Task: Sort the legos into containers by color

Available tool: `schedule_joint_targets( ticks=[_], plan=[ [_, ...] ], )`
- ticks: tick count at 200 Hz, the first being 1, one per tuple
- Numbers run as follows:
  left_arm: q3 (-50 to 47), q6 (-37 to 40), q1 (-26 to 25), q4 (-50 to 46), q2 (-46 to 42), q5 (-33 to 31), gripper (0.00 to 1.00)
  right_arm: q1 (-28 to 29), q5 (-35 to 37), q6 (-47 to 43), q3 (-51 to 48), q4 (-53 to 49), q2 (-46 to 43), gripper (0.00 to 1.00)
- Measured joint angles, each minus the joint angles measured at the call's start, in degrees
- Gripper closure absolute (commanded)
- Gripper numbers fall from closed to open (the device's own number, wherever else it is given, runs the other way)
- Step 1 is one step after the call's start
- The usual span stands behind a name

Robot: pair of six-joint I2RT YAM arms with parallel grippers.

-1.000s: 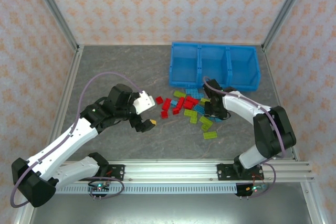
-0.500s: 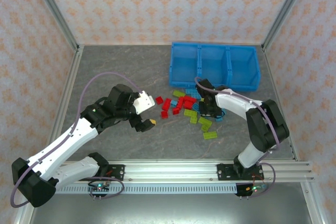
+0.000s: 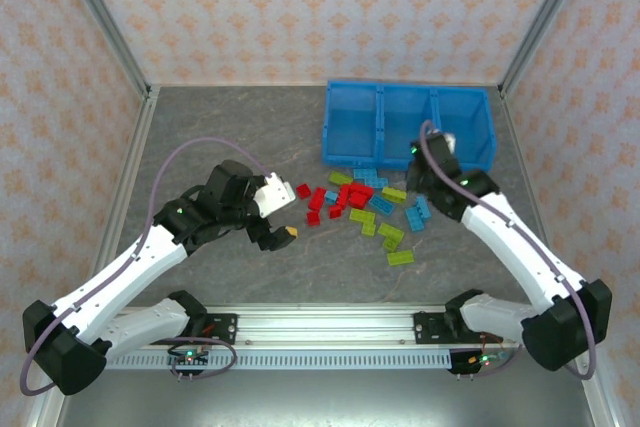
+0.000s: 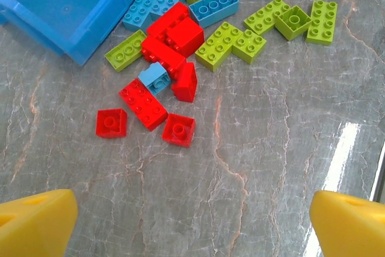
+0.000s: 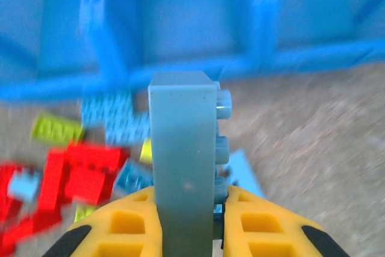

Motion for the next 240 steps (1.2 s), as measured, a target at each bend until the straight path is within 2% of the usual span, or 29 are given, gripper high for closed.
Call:
schedule_joint_targets(
  ticks=[20,28,49,72,86,117,139,154,171,191,208,240],
  plan=[
    [-0.09,-0.17,0.0,0.57,0.0,-0.26,0.0,-10.08,0.52,-1.49,6.25,4.02,6.49,0.9],
    [-0.28,-0.37,0.0,1.07,0.0,-0.59,0.0,-14.36,0.42,-2.01,9.7,4.85,11.65,0.9],
    [-0.87,-0.74,0.0,1.55,-0.04,-1.51,0.0,-20.87,-2.36,-2.62,20.15,5.79,25.64,0.9],
    [-1.22,-1.18,0.0,1.84,-0.13,-2.67,0.0,-25.05,-5.99,-2.49,29.11,5.66,38.45,0.81],
    [-1.42,-1.33,0.0,2.14,-0.15,-3.17,0.0,-26.82,-8.26,-2.29,33.86,4.22,44.72,0.68],
    [-1.46,-2.01,0.0,2.47,-0.13,-4.44,0.0,-27.87,-10.93,-2.1,39.63,-1.11,48.76,0.59],
    [-1.01,-4.68,0.0,2.67,0.87,-7.23,0.0,-27.56,-12.07,-1.27,39.34,-2.84,45.83,0.54],
    [0.83,-7.87,0.0,2.29,3.3,-10.14,0.0,-27.54,-13.11,0.44,35.76,-3.3,40.41,0.54],
    [5.11,-13.86,0.0,0.35,7.41,-13.46,0.01,-27.43,-14.95,2.99,30.69,-4.59,32.57,0.53],
    [12.76,-23.63,0.0,-3.3,12.9,-16.33,0.1,-26.43,-18.97,4.68,24.41,-6.23,22.12,0.51],
    [17.46,-32.11,0.0,-3.98,17.09,-17.86,0.13,-22.88,-22.84,5.18,18.16,-8.26,11.67,0.48],
    [18.64,-45.11,0.04,-3.98,25.38,-18.4,0.21,-13.33,-29.62,6.73,7.48,-11.17,-4.81,0.46]
  ],
)
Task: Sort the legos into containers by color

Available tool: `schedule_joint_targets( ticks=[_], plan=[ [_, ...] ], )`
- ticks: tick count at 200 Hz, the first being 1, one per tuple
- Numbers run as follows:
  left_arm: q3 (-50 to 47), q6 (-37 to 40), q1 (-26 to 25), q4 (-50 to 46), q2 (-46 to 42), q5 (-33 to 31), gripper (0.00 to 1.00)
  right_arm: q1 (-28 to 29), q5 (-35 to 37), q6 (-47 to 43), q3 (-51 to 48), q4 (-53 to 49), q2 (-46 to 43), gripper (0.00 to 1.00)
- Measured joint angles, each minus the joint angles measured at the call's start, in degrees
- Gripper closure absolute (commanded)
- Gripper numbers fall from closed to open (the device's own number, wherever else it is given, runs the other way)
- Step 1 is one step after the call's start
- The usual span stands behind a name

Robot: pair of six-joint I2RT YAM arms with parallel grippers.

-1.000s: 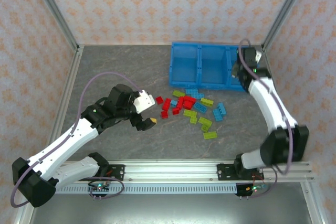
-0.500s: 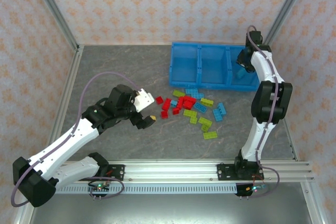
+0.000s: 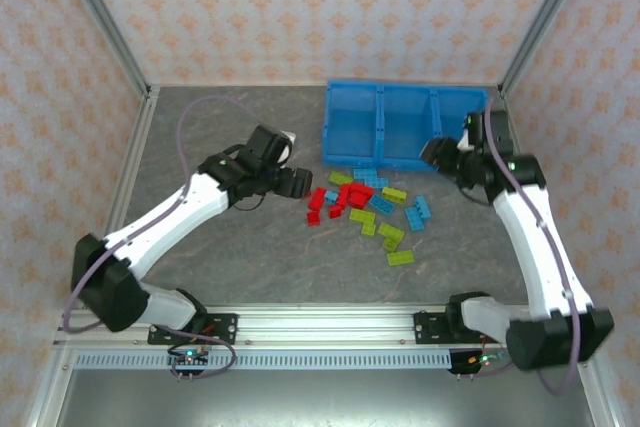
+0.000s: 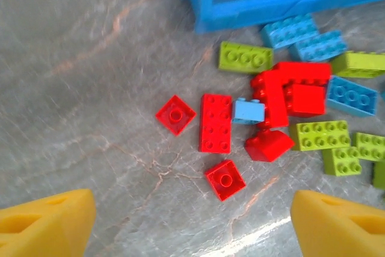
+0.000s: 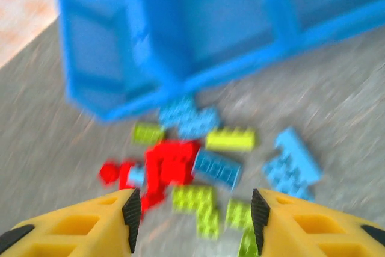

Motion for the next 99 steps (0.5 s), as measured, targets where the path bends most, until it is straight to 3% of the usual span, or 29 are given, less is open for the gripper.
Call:
schedule_joint_targets(
  ticks=[22,59,99],
  plan=[
    [4.13,-9.05,0.35,-1.46,11.04,-1.01,0.24,5.03,-2.86,2.27,-2.49,-4.42,-4.81,0.41],
    [12.48,-20.24,1.14,-3.3,26.4,-2.8,0.24,9.66,-2.47,4.96,-3.06,-8.92,-5.46,0.33],
    [13.25,-25.49,1.2,-4.52,29.24,-3.08,0.28,9.79,-1.55,5.77,-3.13,-10.91,-5.95,0.3]
  ],
)
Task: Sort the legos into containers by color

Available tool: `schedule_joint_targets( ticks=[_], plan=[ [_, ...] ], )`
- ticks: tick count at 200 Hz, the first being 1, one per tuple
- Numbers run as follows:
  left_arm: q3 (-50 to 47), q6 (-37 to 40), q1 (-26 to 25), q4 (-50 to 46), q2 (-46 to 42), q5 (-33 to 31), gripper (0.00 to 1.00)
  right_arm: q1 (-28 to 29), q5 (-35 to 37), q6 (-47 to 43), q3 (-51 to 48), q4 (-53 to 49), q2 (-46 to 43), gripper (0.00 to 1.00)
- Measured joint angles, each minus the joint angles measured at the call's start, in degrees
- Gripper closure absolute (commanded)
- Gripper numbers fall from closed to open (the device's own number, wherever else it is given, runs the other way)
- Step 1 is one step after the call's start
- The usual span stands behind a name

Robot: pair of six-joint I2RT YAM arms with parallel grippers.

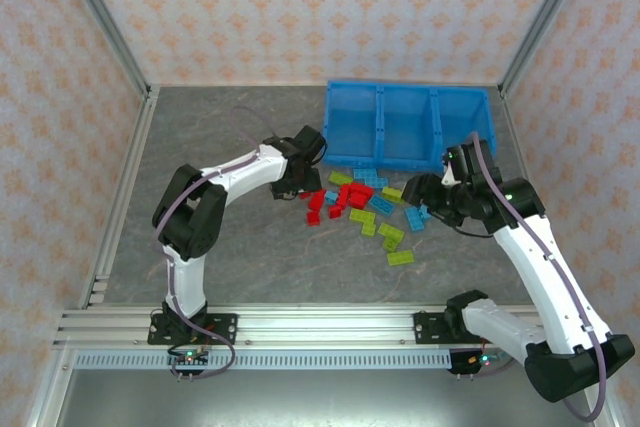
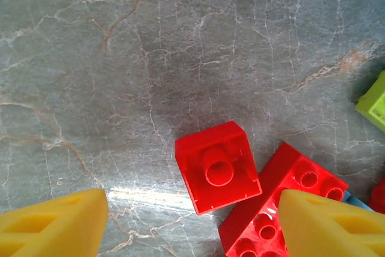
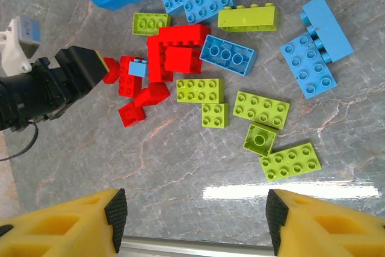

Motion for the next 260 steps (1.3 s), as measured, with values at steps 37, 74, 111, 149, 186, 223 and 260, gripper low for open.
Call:
schedule_joint_targets(
  ticks=[37,74,111,149,186,223,260],
  plan=[
    [0.74,-4.04,0.42,1.75,3.8,-0.57,0.35,0.0,0.37,0.04,-0.09,0.0,0.2,0.29],
    [0.52,-4.94,1.46,3.34,5.68,0.87,0.52,0.0,0.37,0.02,-0.2,0.07,0.48,0.29],
    [-0.17,-4.81,1.95,2.51,5.16,0.72,0.73,0.0,0.39,0.04,-0.2,0.04,0.5,0.29],
    [-1.68,-3.74,1.46,3.41,2.38,3.61,0.78,0.0,1.03,0.22,-0.2,0.11,-0.2,0.29],
    [7.45,0.94,-3.63,2.54,-3.54,3.23,0.77,0.0,3.72,1.46,-0.61,2.08,-2.47,0.28],
    [29.42,7.98,-8.2,3.13,0.44,-2.38,0.77,0.0,5.35,3.32,-1.11,4.28,-3.82,0.28],
    [48.61,15.89,-7.28,3.23,14.97,-10.32,0.72,0.0,6.23,4.22,-1.55,4.79,-4.74,0.28]
  ],
)
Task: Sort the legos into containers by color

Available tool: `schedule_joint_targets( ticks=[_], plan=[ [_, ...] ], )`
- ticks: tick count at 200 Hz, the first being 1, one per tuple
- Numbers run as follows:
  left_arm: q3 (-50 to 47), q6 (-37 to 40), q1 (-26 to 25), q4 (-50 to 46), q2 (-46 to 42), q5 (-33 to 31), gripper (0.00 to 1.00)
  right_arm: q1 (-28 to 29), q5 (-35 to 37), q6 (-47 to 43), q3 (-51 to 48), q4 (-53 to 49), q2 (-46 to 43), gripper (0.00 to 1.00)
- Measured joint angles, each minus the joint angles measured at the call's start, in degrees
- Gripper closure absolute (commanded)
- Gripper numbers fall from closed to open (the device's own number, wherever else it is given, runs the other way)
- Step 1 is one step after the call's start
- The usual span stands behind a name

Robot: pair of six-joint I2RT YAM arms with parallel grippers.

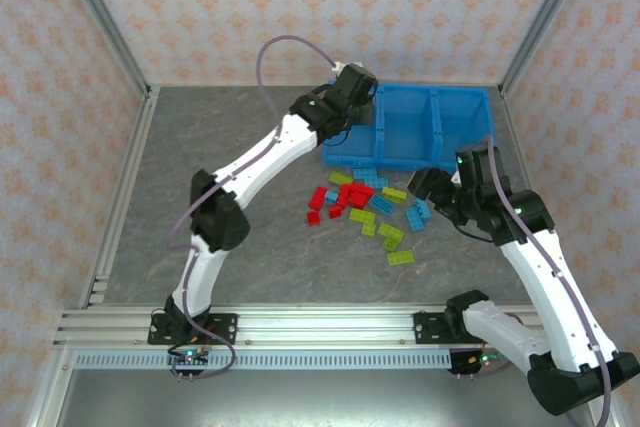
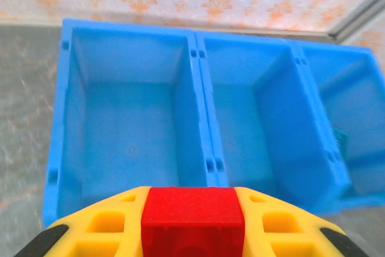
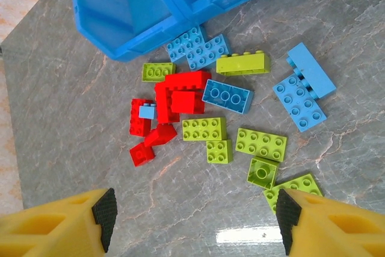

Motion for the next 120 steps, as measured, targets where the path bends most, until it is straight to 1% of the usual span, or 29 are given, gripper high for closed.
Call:
schedule_joint_targets(
  ticks=[10,27,38,51,73,95,108,120],
  plan=[
    [4.68,1.44,0.48,-0.22,4.96,-1.22,0.71,0.0,0.37,0.09,-0.09,0.0,-0.52,0.27],
    [11.63,2.64,1.36,-1.42,12.63,-2.03,0.66,0.0,0.83,0.04,-0.11,-0.02,-1.25,0.27],
    [13.55,3.23,2.1,-1.79,15.89,-2.05,0.61,0.0,1.25,0.04,-0.11,-0.04,-1.49,0.27],
    [13.99,4.13,2.75,-2.25,17.81,-1.86,0.55,0.0,1.95,0.04,-0.11,-0.09,-1.51,0.27],
    [14.27,4.92,3.58,-2.95,18.08,-1.33,0.49,0.0,2.84,0.04,-0.81,-0.07,-1.57,0.27],
    [14.93,5.51,3.63,-3.32,16.87,-0.48,0.48,0.0,3.45,0.09,-2.38,0.07,-1.6,0.27],
    [13.53,5.7,3.39,-3.8,14.43,0.37,0.47,0.0,3.78,0.28,-3.45,0.17,-1.29,0.27],
    [9.14,6.21,2.91,-4.0,9.73,0.79,0.47,0.0,4.22,0.28,-4.04,0.5,-0.2,0.27]
  ],
)
